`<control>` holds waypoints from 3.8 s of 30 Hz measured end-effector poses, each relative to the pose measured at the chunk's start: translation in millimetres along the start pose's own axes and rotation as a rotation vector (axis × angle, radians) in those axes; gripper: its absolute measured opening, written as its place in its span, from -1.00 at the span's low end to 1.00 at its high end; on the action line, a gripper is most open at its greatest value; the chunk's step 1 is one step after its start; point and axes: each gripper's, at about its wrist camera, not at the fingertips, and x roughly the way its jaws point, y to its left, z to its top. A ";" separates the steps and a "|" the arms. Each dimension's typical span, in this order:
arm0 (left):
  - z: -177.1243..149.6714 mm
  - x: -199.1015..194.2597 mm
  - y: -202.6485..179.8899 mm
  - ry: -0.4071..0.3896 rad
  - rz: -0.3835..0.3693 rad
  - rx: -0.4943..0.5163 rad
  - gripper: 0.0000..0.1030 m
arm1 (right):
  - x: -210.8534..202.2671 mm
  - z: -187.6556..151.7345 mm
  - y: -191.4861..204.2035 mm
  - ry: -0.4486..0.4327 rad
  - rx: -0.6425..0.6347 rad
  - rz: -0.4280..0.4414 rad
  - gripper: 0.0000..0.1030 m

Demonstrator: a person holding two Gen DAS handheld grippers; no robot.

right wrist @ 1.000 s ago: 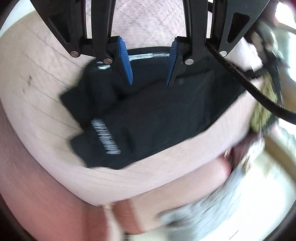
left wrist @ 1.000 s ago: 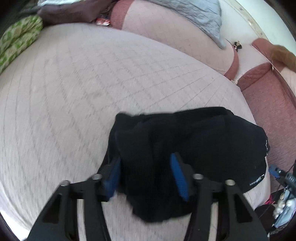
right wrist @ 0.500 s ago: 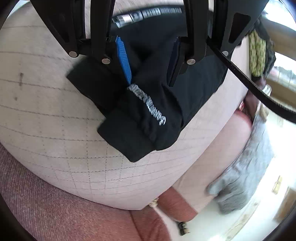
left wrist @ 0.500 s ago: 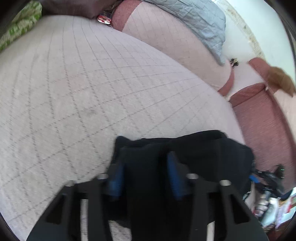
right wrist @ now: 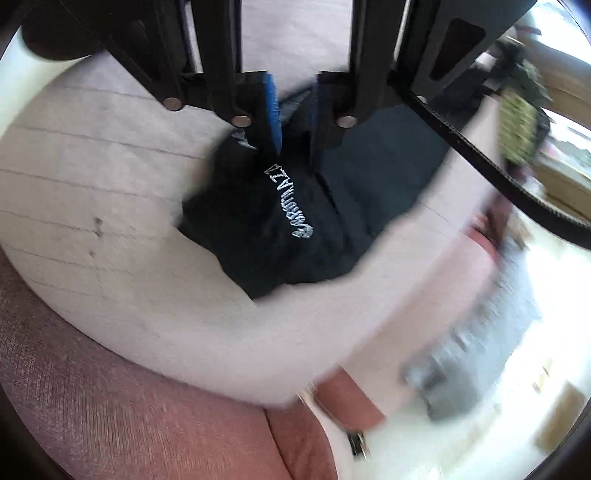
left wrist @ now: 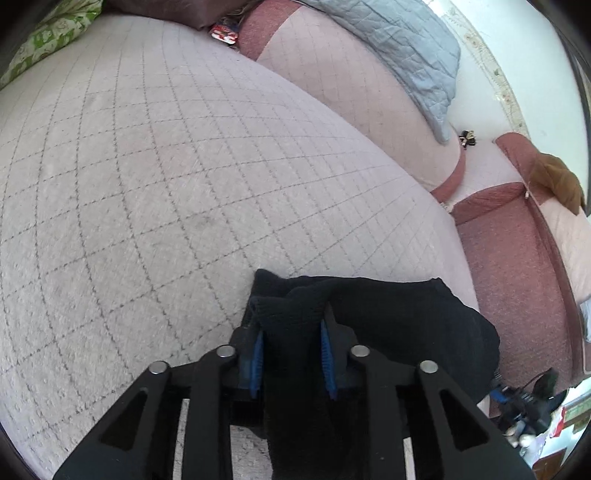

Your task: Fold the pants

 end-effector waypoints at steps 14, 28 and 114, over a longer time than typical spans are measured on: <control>-15.7 -51.2 -12.8 -0.204 -0.052 0.068 0.07 | -49.9 -15.2 40.6 -0.237 -0.164 -0.092 0.13; -42.2 -16.9 -11.3 0.010 0.067 0.108 0.17 | 89.7 89.2 71.9 -0.034 -0.127 -0.038 -0.08; -47.3 -60.0 27.8 -0.250 0.121 -0.116 0.47 | 31.8 50.0 53.4 -0.040 -0.139 0.161 0.07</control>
